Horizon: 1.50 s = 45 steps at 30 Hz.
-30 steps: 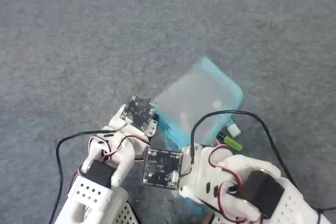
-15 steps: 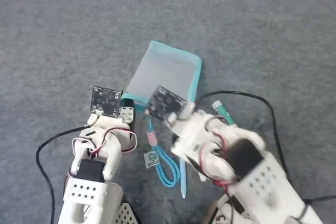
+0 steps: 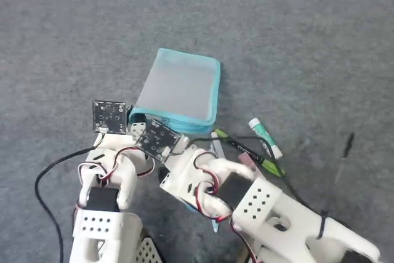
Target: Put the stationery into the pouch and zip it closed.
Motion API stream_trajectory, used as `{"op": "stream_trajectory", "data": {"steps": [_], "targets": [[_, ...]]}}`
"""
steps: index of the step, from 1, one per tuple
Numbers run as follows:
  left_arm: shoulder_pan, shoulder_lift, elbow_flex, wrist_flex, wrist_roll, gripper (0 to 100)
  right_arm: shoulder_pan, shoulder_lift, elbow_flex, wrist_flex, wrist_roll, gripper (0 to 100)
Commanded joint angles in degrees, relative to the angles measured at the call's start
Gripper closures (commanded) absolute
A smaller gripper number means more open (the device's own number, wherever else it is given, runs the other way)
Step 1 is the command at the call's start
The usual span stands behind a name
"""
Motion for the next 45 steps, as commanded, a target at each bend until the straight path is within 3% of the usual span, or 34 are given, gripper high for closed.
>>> {"op": "stream_trajectory", "data": {"steps": [1, 8, 36, 43, 45], "targets": [[-0.3, 0.3, -4.2, -1.9, 1.2, 99, -0.6, 0.3, 3.0, -10.1, -2.9, 99.2], [-0.3, 0.3, -4.2, -1.9, 1.2, 99, 2.4, 0.4, 5.2, -16.4, -3.3, 99.2], [-0.2, 0.3, -3.8, -1.9, 1.0, 99, 5.7, 5.1, 6.9, -20.4, -3.3, 99.1], [-0.4, 0.3, -3.8, -2.0, 1.0, 99, 5.7, 5.1, 7.1, -19.7, -5.4, 82.4], [-0.4, 0.3, -3.8, -2.0, 1.0, 99, 5.7, 5.3, 7.1, -19.7, -5.4, 81.6]]}}
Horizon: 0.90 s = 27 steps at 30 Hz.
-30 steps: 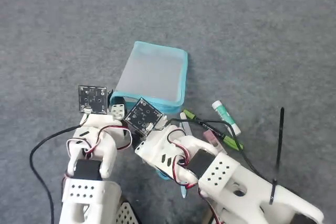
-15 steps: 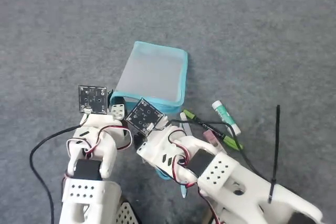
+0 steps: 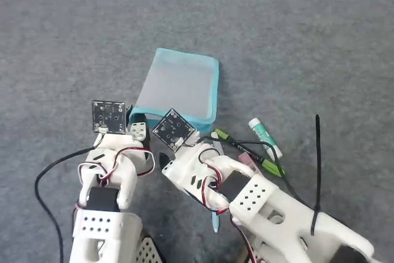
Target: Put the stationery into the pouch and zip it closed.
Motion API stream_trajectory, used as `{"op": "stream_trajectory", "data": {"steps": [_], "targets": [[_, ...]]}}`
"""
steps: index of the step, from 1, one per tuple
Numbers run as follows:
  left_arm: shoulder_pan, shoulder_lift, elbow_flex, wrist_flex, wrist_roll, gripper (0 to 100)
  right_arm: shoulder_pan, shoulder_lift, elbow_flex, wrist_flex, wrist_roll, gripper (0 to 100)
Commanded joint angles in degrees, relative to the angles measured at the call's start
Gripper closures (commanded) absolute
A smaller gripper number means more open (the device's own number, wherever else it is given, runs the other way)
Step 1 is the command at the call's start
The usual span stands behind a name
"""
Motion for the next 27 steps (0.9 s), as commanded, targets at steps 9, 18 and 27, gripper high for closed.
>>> {"op": "stream_trajectory", "data": {"steps": [9, 18, 27], "targets": [[-0.2, 0.5, -3.7, -1.9, 0.5, 99, 7.5, 0.0, -0.4, -0.2, -1.0, 99.2], [-0.2, 0.6, -3.7, -2.0, 0.5, 99, 9.5, 0.0, -8.9, 14.5, -1.1, 98.8], [-0.3, 0.5, -3.7, -2.0, 0.5, 99, 0.8, -3.6, -1.1, 9.4, 4.9, 85.6]]}}
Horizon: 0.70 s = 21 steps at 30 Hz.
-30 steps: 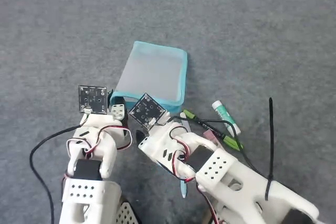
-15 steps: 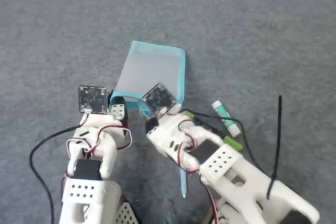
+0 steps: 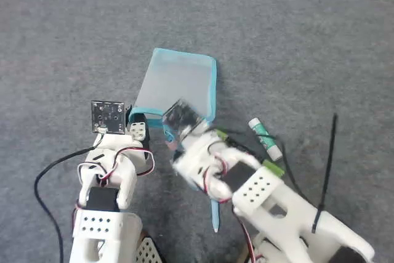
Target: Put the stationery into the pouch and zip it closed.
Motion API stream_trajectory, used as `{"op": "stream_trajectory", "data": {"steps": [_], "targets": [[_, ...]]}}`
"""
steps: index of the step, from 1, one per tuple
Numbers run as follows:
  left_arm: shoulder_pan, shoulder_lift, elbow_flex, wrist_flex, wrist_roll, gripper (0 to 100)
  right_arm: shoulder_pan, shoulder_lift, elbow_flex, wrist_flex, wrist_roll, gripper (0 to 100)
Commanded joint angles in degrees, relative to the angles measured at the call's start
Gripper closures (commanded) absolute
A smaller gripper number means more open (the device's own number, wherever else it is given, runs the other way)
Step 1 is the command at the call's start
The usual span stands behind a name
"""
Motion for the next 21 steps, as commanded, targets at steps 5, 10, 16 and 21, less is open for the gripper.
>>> {"op": "stream_trajectory", "data": {"steps": [5, 10, 16, 21], "targets": [[-0.1, 0.4, -3.7, -2.0, 0.5, 99, -3.3, -12.7, 4.9, -3.5, -0.4, 84.3], [-0.1, 0.3, -3.7, -2.0, 0.5, 99, -3.5, -13.6, 10.9, -15.7, -0.4, 84.4], [-0.2, 0.3, -3.8, -1.9, 0.5, 99, -3.5, -12.2, 9.1, -17.9, -0.4, 84.5], [-2.5, 0.5, -3.8, -2.2, 0.4, 99, -3.5, -6.0, 4.0, -17.9, -0.5, 84.7]]}}
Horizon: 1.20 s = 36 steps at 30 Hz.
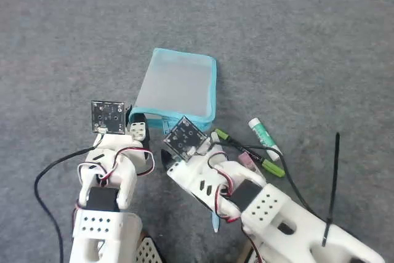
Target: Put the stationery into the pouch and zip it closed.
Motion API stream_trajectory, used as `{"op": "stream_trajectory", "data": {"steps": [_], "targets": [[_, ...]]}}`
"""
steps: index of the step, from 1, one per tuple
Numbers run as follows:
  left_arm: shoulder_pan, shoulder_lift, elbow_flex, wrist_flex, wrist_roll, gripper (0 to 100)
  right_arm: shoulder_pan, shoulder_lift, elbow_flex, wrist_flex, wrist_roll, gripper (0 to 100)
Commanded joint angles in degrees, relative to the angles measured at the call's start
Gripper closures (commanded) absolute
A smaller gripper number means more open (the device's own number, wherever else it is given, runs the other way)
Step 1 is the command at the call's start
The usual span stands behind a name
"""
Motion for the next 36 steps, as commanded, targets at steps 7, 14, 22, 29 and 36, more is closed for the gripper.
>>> {"op": "stream_trajectory", "data": {"steps": [7, 14, 22, 29, 36], "targets": [[-4.0, 0.3, -3.8, -2.0, 0.5, 99, 1.5, 9.0, -9.2, -1.5, -5.0, 84.6], [-4.3, 0.3, -3.8, -1.9, 0.5, 99, 2.9, 14.5, -9.9, -7.3, -5.5, 84.8], [-4.2, 0.6, -3.6, -1.9, 0.5, 99, 8.0, 16.2, -11.2, -6.7, -5.5, 97.3], [-4.1, 0.3, -2.6, -2.3, 0.4, 99, 16.4, 8.2, -21.1, 25.3, -5.2, 99.2], [-4.4, 0.3, -2.6, -2.3, 0.4, 99, 23.9, 5.8, -33.4, 43.3, 0.1, 99.2]]}}
